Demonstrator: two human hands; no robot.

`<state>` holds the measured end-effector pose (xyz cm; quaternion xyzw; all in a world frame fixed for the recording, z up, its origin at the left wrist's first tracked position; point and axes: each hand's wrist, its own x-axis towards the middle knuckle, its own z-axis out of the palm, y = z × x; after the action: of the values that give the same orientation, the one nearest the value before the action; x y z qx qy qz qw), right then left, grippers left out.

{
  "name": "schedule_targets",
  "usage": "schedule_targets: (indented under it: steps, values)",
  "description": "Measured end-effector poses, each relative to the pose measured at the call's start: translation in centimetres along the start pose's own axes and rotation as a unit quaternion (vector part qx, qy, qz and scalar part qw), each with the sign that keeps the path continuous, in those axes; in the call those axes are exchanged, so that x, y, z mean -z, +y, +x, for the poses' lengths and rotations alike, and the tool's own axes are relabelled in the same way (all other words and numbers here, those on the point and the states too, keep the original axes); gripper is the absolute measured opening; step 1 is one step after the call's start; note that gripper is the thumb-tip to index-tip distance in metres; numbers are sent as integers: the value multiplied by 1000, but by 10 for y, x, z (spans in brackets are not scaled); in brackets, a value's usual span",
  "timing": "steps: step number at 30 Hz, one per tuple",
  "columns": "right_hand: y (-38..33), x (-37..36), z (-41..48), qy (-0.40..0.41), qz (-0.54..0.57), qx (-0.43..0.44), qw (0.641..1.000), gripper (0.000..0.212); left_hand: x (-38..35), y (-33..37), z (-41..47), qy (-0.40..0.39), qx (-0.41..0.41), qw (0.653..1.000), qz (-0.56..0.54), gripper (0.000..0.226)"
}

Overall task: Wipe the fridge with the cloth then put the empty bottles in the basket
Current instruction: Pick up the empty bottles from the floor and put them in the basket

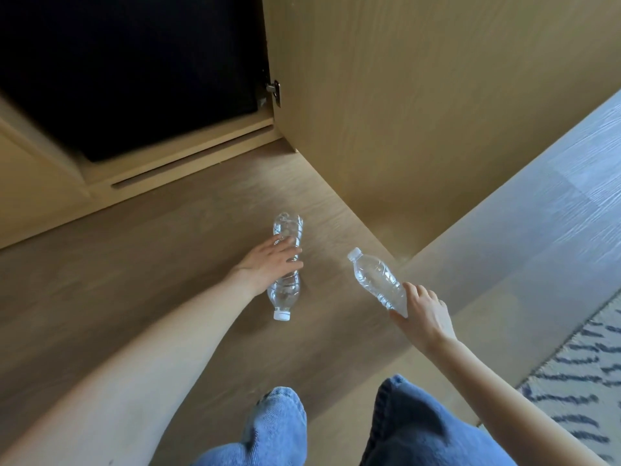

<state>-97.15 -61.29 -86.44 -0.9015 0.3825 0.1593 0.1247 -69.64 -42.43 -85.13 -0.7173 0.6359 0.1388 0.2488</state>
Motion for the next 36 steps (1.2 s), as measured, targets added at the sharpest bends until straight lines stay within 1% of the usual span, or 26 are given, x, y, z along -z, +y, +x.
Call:
schedule_targets:
  steps: [3,5,8,10,12,14,17,19,21,23,26,30,34,36]
  values:
    - [-6,-8,-3,-5,15,4,1000,60,-9,1,1,8,-7,1000,1,71]
    - [-10,-14,-7,-6,37,12,999,61,-19,2,0,14,-10,1000,-21,68]
    - [-17,-22,-10,-6,83,-2,997,62,-32,4,0,49,-4,997,-61,67]
    - [-22,-26,-10,-14,106,-11,994,61,-39,6,0,70,16,991,-111,70]
    - [-26,-24,-11,-10,142,-12,990,55,-41,9,-4,90,64,973,-203,67]
    - [-32,-13,-17,8,192,-15,981,52,-31,14,-20,107,138,935,-309,60]
    - [-49,24,-43,38,247,-16,968,49,2,24,-63,117,256,847,-451,52]
    - [-64,57,-69,43,270,-21,962,48,34,32,-100,132,307,790,-515,50]
    - [-79,95,-96,42,281,-7,959,47,71,37,-138,143,343,742,-557,49]
    - [-93,140,-124,37,293,3,955,47,110,37,-177,141,370,699,-596,49]
    - [-115,217,-169,33,318,16,947,46,176,36,-237,145,405,644,-633,48]
    - [-139,342,-236,53,337,45,939,46,288,28,-324,168,434,568,-679,40]
    - [-155,480,-303,83,352,57,931,49,417,19,-415,199,443,512,-708,40]
    - [-159,546,-336,109,365,55,923,48,481,13,-458,220,435,496,-718,46]
